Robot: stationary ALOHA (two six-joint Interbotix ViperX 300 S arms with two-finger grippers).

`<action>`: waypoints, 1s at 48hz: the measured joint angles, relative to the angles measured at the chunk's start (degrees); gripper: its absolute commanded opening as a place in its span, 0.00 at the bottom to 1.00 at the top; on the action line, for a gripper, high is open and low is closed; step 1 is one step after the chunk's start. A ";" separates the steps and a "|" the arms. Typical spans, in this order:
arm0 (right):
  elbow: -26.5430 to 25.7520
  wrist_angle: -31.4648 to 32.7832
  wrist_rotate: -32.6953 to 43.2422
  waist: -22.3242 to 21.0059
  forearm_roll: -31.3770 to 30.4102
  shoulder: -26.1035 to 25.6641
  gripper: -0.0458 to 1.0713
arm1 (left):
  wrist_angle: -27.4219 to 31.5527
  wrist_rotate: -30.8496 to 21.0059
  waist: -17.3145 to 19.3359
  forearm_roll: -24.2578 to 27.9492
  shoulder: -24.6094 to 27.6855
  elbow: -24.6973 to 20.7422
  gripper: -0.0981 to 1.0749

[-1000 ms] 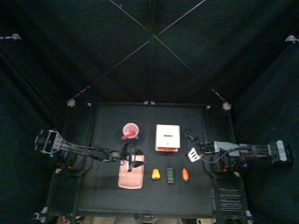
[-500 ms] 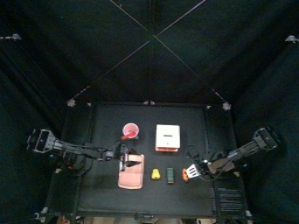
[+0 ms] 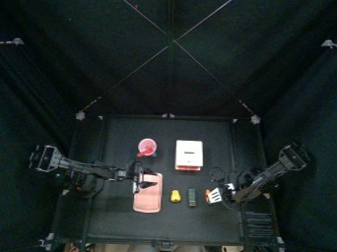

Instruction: Grab carrot

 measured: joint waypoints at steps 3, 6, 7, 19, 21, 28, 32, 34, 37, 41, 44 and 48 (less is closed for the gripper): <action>-0.09 -0.53 -0.44 0.00 0.70 1.23 0.79 | -0.09 0.00 0.00 0.00 0.09 0.09 0.80; -0.09 -0.97 -0.53 0.00 1.23 2.37 0.84 | 0.00 0.00 0.00 0.00 0.18 0.09 0.80; -0.09 -1.14 -0.53 0.00 1.32 2.64 0.85 | 0.00 0.00 0.00 0.00 0.18 0.18 0.80; 0.00 -5.19 -0.53 0.26 1.58 5.98 0.87 | 0.00 0.00 0.00 0.00 0.35 0.26 0.80; -0.09 -5.98 -0.62 0.26 1.67 6.68 0.87 | -0.09 0.00 0.00 0.00 0.35 0.35 0.80; -0.09 -8.53 -0.62 0.26 2.37 9.14 0.87 | 0.00 0.00 0.00 -0.09 0.35 0.53 0.80; 0.00 -9.58 -0.62 0.18 2.99 10.37 0.87 | 0.00 -0.09 0.00 0.00 0.35 0.88 0.80; 0.09 -9.76 -0.53 0.18 3.25 10.81 0.87 | 0.00 -0.09 0.00 0.00 0.35 0.97 0.80; 0.35 -10.02 -0.62 0.18 3.69 11.34 0.86 | 0.00 0.00 0.00 -0.09 0.35 1.05 0.80; 0.79 -10.02 -0.62 0.09 4.39 11.95 0.86 | -0.09 -0.09 0.09 0.00 0.35 1.14 0.80; 0.97 -10.02 -0.62 0.09 4.75 12.04 0.86 | -0.09 -0.09 0.09 0.00 0.26 1.32 0.80; 0.97 -10.02 -0.53 0.09 4.83 12.13 0.86 | 0.00 0.00 0.18 0.00 0.26 1.49 0.80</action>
